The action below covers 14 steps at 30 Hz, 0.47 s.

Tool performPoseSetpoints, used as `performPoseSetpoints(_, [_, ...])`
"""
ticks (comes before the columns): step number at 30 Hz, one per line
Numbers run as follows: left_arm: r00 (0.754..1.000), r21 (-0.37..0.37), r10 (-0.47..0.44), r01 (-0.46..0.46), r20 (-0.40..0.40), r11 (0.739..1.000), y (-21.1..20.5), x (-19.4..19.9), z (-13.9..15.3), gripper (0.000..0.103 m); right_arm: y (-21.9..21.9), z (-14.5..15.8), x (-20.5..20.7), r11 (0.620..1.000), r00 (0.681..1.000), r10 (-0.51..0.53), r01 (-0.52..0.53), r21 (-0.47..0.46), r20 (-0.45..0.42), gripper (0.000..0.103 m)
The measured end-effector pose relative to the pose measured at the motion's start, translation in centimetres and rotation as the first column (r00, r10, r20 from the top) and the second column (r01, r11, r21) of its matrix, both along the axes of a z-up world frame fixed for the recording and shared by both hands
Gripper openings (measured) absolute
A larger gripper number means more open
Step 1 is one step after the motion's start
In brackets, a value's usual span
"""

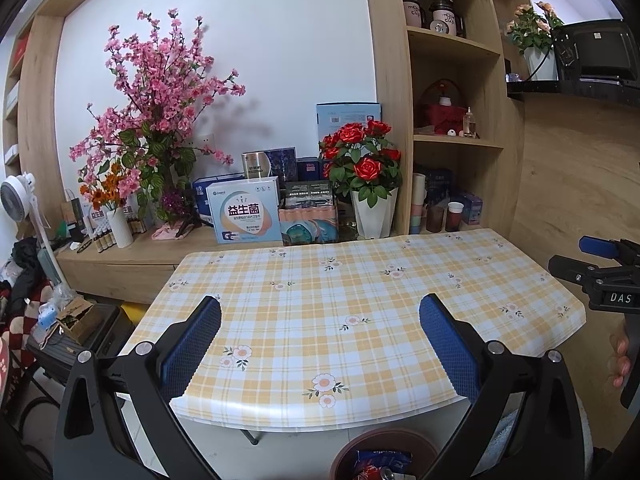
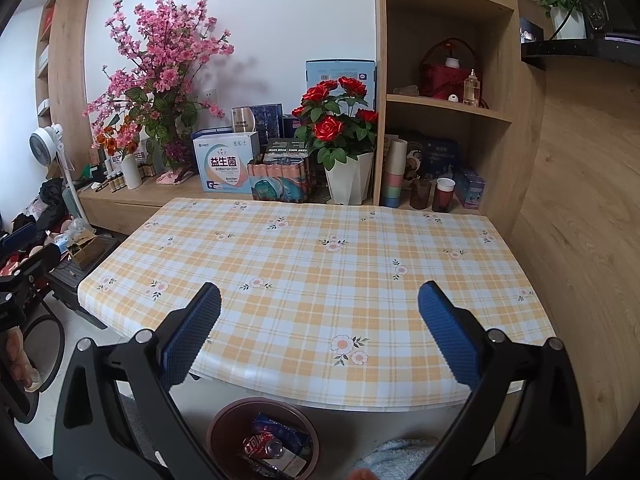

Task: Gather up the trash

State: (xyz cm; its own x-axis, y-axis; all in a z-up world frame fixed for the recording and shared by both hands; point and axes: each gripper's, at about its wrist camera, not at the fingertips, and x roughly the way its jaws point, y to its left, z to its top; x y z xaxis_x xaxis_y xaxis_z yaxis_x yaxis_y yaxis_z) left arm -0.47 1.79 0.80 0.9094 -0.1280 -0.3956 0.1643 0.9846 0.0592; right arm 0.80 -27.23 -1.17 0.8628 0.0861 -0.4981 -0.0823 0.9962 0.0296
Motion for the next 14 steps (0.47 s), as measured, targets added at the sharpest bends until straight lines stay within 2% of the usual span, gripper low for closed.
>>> performPoseSetpoints(14, [1.000, 0.027, 0.006, -0.006, 0.003, 1.000, -0.22, -0.03, 0.20, 0.097, -0.33, -0.15, 0.13, 1.000, 1.000, 0.001, -0.001, -0.002, -0.004, 0.097])
